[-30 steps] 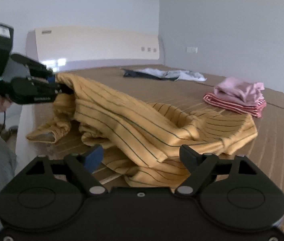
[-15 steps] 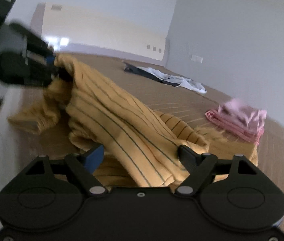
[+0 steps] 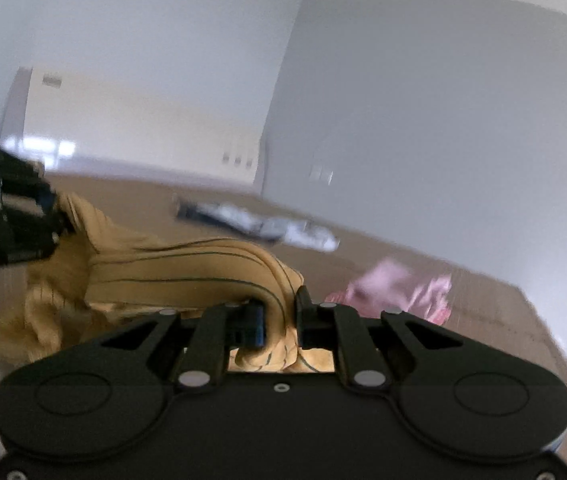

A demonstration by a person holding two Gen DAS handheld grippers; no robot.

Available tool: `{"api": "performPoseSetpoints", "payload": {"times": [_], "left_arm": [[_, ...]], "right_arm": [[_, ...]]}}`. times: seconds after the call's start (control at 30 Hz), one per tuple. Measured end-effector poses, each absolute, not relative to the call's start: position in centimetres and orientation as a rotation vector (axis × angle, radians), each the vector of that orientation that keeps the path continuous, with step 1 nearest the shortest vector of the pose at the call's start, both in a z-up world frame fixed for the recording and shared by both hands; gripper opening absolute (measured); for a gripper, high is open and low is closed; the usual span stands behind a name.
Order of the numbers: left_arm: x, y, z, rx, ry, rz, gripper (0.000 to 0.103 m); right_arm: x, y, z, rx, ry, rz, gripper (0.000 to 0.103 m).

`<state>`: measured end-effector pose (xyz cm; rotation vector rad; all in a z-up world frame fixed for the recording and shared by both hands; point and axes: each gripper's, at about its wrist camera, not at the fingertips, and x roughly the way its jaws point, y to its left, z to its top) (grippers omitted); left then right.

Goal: Fold clothes
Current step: 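Lift the sweater high with both grippers to shake it out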

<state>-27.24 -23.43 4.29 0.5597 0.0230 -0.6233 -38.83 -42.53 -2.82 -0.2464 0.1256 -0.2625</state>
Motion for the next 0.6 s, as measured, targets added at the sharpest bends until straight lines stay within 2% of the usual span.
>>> {"api": "performPoseSetpoints", "payload": {"times": [0.2,0.23,0.27,0.3,0.37,0.43,0.6], "left_arm": [[-30.2,-23.1,5.2,0.654,-0.081,-0.677,0.018],[-30.6,-23.2,4.7,0.696,-0.083,-0.687,0.022],[-31.0,-23.4,4.0,0.739,-0.084,-0.693,0.031],[-31.3,-23.6,3.3,0.789,-0.091,-0.697,0.035],[-32.2,-24.1,1.4,0.897,-0.120,-0.699,0.051],[-33.2,-24.6,-0.1,0.991,-0.157,-0.702,0.055],[-35.3,-26.4,-2.2,1.098,-0.253,-0.737,0.056]], "right_arm": [[-41.3,-42.5,-0.3,-0.266,0.062,-0.281,0.015],[-41.5,-42.5,-0.4,-0.268,0.062,-0.284,0.015],[-41.5,-42.6,-0.6,-0.264,0.069,-0.283,0.015],[-41.4,-42.8,-0.9,-0.255,0.082,-0.280,0.015],[-41.2,-43.2,-1.6,-0.237,0.106,-0.273,0.015],[-41.1,-43.5,-2.3,-0.229,0.126,-0.269,0.015],[-41.0,-43.9,-2.9,-0.194,0.142,-0.259,0.015]]}}
